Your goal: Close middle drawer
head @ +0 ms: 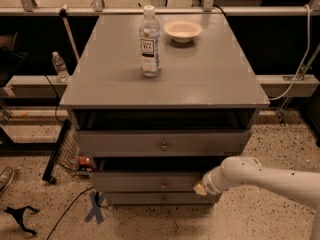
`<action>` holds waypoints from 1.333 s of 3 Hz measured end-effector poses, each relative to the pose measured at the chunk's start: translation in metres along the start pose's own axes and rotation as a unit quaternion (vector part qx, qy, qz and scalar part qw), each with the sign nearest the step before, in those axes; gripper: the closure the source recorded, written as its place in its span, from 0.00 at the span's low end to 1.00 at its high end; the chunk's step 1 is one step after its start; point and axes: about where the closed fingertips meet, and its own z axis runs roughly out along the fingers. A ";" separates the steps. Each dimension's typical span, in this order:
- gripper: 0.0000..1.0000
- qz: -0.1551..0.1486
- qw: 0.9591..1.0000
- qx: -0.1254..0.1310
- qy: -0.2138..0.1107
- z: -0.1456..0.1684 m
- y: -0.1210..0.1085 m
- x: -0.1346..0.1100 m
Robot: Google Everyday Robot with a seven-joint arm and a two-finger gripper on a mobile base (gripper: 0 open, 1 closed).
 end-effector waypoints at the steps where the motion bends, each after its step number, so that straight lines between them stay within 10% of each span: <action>1: 1.00 -0.013 1.000 0.003 -0.009 -0.003 -0.004 -0.014; 4: 1.00 -0.042 0.999 0.012 -0.026 -0.009 -0.010 -0.043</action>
Offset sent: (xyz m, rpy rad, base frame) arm 0.0302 0.0092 0.0276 0.0046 -0.0758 0.0439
